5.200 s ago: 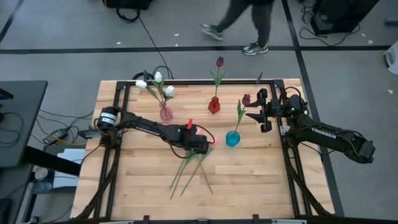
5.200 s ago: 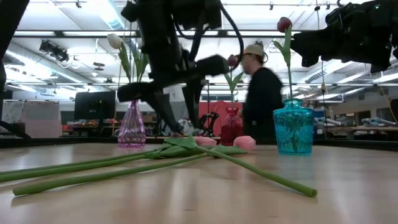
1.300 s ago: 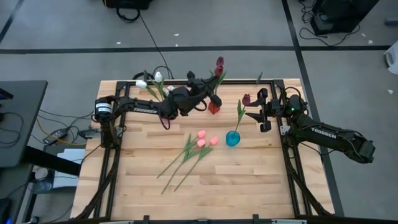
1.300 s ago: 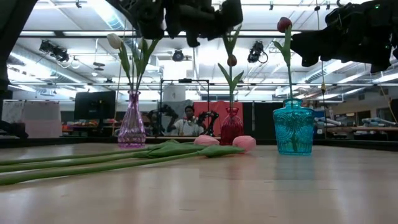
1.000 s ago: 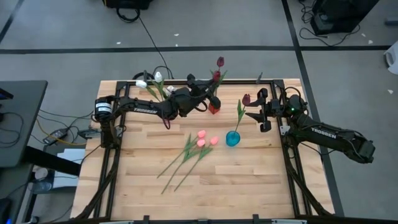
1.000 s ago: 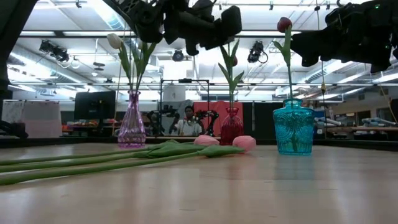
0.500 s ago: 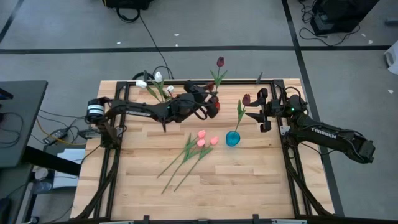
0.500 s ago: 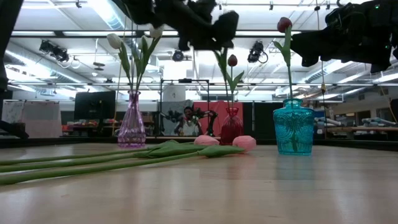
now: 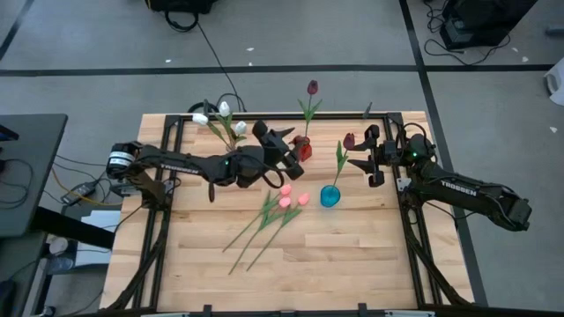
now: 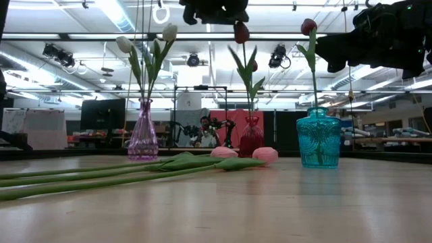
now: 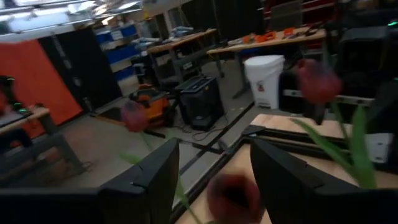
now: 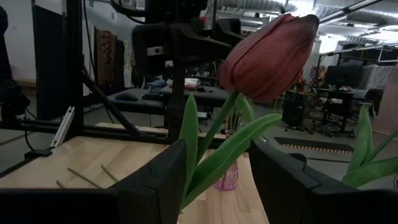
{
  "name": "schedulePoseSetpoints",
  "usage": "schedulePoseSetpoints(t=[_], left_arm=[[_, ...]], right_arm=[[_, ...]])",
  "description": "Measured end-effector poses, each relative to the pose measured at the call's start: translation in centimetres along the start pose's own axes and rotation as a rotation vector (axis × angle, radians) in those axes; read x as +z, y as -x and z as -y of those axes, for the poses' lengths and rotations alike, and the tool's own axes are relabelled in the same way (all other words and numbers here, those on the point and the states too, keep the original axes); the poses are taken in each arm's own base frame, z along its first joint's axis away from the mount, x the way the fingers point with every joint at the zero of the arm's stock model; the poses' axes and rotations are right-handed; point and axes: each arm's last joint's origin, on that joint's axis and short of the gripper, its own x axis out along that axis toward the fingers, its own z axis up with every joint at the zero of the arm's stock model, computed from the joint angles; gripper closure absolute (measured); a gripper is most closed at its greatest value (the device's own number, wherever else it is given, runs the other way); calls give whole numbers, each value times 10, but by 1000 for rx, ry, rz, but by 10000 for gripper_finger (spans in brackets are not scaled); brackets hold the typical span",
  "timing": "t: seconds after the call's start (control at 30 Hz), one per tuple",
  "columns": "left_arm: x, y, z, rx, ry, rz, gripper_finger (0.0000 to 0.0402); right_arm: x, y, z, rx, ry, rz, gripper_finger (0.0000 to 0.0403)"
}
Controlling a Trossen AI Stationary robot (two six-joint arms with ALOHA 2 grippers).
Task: Sort flowers into vase by color
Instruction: Move the red tulip into the red vase
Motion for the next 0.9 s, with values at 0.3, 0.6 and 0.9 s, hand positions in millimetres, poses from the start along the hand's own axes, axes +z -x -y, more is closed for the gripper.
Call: schedulePoseSetpoints(t=[0.3, 0.6, 0.9], left_arm=[[9, 12, 4, -1, -47, 25, 197], [41, 58, 33, -83, -109, 64, 198], [-23, 84, 59, -248, 367, -488, 198]], right_arm=[[-1, 0, 0, 0, -4, -6, 216], [-2, -1, 1, -7, -1, -16, 216], [-3, -1, 2, -24, -3, -17, 216]])
